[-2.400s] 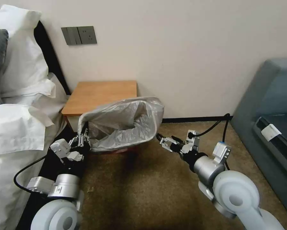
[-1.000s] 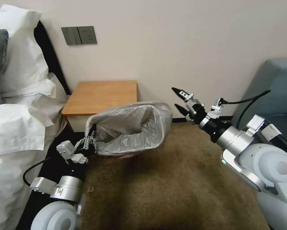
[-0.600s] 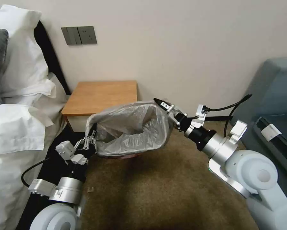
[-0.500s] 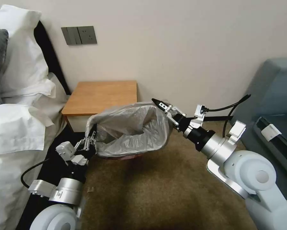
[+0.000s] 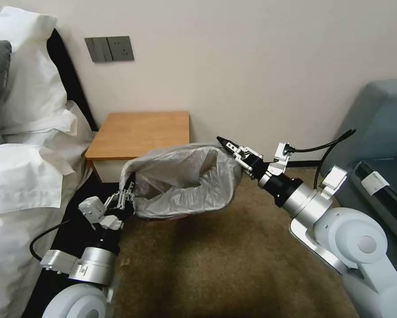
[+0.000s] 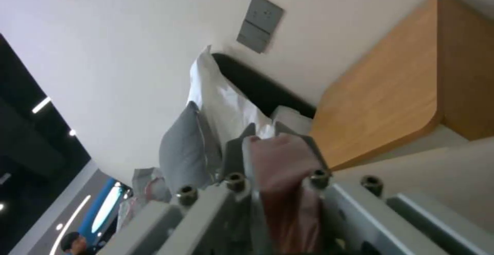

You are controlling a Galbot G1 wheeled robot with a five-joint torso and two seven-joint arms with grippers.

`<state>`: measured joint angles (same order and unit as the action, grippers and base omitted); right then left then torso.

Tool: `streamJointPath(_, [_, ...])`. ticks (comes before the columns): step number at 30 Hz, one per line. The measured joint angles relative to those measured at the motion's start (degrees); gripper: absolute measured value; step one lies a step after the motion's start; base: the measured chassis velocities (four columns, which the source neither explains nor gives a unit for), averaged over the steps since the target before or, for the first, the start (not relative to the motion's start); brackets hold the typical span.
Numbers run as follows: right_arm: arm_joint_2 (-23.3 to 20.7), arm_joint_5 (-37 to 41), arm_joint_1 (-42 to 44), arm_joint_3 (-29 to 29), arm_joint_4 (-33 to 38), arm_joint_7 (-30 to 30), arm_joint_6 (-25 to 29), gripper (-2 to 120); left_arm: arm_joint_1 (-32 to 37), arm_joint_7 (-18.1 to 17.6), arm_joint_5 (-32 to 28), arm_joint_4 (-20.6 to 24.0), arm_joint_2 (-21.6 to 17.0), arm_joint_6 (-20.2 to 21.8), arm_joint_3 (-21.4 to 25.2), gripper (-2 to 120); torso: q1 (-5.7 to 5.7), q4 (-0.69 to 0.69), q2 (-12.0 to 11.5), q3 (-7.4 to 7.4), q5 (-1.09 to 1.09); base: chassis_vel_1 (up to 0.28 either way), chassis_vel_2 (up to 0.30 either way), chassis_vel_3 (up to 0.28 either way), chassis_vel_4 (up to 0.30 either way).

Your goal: Pick up the garbage bag from the table and place it over the trash can.

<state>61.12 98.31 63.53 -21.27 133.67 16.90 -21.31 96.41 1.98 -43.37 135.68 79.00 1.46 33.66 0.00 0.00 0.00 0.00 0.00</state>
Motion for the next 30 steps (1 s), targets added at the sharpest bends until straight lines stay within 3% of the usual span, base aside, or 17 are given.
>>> streamJointPath(1, [0.03, -0.01, -0.13, 0.02, -0.14, 0.02, 0.00, 2, 0.10, 0.02, 0.00, 0.07, 0.02, 0.00, -0.01, 8, 0.00, 0.00, 0.00, 0.00, 0.00, 0.000, 0.000, 0.000, 0.000])
streamJointPath(6, [-0.07, -0.72, -0.37, 0.02, -1.29, -0.34, -0.13, 0, 0.49, 0.37, -0.02, 0.41, 0.09, -0.01, -0.02, 8, 0.00, 0.00, 0.00, 0.00, 0.00, 0.000, 0.000, 0.000, 0.000])
streamJointPath(19, [-0.85, -10.56, -3.81, 2.62, -13.74, -16.73, -2.24, 0, 1.73, 0.61, -5.46, 2.22, -0.29, 0.97, 0.81, 8, 0.00, 0.00, 0.00, 0.00, 0.00, 0.000, 0.000, 0.000, 0.000])
streamJointPath(30, [-0.76, -15.96, -4.87, 4.45, -16.08, -18.44, -1.79, 1, 1.47, -0.19, -9.08, 2.80, -0.32, 1.85, 1.21, 8, 0.00, 0.00, 0.00, 0.00, 0.00, 0.000, 0.000, 0.000, 0.000])
